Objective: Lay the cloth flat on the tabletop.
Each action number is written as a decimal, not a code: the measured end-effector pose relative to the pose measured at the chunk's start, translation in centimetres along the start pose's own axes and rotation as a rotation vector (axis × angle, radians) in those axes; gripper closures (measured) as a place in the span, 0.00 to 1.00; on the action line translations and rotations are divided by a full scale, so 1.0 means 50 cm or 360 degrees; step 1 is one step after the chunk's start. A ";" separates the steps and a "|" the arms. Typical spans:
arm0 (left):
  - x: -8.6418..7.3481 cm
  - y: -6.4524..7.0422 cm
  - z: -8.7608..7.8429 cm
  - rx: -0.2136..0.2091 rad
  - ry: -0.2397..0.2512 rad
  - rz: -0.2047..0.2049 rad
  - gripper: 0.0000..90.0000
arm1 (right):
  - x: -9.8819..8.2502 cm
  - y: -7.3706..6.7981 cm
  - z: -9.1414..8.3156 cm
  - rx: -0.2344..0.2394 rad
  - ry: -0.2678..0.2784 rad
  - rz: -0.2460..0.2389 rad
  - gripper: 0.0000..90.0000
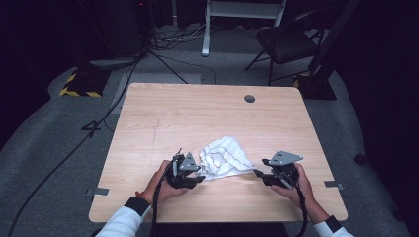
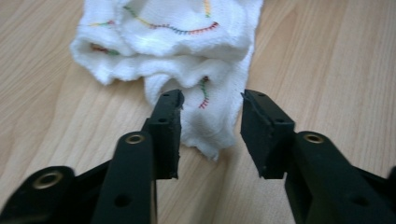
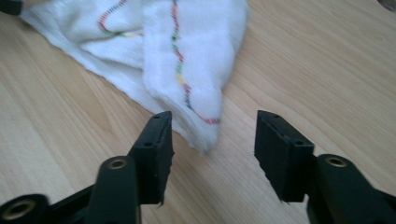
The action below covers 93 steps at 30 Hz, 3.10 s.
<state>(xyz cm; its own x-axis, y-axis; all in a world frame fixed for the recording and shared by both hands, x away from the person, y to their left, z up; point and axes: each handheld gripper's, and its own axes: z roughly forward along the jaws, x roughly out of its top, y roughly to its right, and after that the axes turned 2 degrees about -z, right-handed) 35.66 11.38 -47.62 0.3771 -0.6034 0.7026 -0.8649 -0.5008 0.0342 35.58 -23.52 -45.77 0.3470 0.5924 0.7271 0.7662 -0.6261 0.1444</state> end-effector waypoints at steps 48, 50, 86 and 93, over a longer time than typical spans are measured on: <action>0.009 -0.051 0.005 0.0004 -0.0020 -0.0001 0.99 | 0.114 -0.025 0.102 0.0148 0.0056 -0.0221 0.61; 0.009 -0.052 0.004 0.0002 -0.0018 0.0000 0.99 | 0.129 -0.035 0.130 0.0179 0.0023 -0.0249 0.56; -0.037 -0.045 -0.029 -0.0001 -0.0141 -0.0029 0.98 | -0.039 0.120 0.032 -0.0039 -0.0212 0.0150 0.91; -0.044 -0.048 -0.039 0.0047 -0.0098 -0.0117 0.64 | -0.058 0.124 0.011 -0.0098 -0.0165 0.0208 0.69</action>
<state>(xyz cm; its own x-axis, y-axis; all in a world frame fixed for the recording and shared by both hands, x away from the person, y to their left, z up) 36.24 15.11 -47.89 0.4595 -0.6008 0.6542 -0.8244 -0.5626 0.0623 39.64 -28.83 -47.35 0.4979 0.5512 0.6695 0.6774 -0.7293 0.0967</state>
